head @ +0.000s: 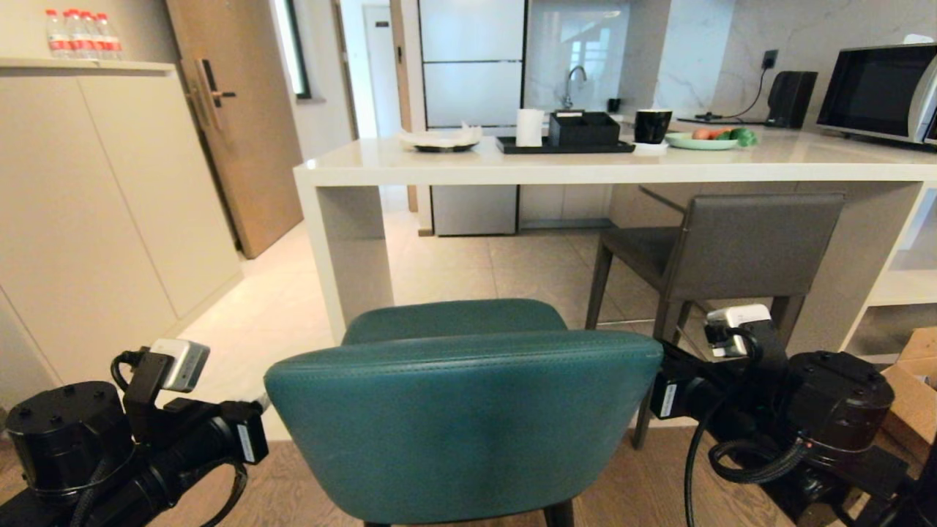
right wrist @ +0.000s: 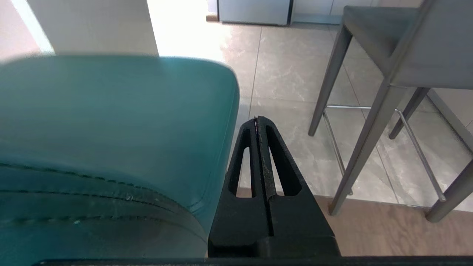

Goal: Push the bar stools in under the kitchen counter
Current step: Push the blue chair back under the dining table

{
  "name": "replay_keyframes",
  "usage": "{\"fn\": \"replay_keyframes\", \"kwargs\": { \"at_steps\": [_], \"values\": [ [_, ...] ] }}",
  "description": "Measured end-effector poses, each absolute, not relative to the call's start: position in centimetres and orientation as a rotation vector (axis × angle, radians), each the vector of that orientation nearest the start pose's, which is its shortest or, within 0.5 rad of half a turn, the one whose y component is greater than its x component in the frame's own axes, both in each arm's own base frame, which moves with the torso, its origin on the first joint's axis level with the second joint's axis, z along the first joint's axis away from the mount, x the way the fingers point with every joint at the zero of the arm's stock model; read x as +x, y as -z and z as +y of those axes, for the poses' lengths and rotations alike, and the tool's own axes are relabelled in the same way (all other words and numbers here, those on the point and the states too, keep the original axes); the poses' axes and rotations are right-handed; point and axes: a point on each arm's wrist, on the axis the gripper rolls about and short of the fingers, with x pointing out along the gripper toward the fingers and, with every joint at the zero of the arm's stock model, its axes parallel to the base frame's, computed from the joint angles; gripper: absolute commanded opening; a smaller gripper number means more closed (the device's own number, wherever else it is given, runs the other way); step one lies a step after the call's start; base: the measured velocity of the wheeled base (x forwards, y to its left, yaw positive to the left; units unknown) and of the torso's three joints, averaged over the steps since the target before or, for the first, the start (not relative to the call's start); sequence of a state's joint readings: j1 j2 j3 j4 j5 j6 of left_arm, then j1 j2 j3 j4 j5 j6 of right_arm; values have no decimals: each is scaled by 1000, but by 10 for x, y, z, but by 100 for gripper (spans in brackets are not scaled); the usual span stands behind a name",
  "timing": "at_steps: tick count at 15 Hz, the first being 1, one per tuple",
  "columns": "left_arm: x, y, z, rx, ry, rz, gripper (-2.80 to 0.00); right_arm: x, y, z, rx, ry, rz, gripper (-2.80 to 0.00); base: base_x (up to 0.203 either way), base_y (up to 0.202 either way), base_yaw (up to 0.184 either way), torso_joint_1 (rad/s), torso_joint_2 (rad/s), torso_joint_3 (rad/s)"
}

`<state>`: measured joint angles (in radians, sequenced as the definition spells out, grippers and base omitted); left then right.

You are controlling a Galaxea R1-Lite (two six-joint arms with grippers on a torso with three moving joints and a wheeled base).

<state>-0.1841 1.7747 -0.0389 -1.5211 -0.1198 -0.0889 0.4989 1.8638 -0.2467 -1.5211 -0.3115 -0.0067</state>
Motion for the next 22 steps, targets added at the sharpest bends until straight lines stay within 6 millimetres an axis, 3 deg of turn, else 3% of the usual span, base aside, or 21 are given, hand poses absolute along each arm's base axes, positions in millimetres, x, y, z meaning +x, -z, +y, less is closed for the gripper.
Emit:
{"fn": "replay_keyframes", "kwargs": {
  "at_steps": [5, 10, 16, 22],
  "values": [
    [211, -86, -69, -76, 397, 222, -280, 250, -93, 128, -93, -181, 73, -280, 0, 0, 0, 0, 0, 0],
    [230, -78, -84, -82, 369, 225, -280, 278, -94, 142, -95, -171, 31, -280, 0, 0, 0, 0, 0, 0],
    [247, -70, -96, -73, 353, 225, -280, 272, -92, 145, -94, -202, 36, -280, 0, 0, 0, 0, 0, 0],
    [299, -73, -122, -21, 266, 94, -280, 258, -92, 146, -99, -231, 50, -280, 0, 0, 0, 0, 0, 0]
  ]
}}
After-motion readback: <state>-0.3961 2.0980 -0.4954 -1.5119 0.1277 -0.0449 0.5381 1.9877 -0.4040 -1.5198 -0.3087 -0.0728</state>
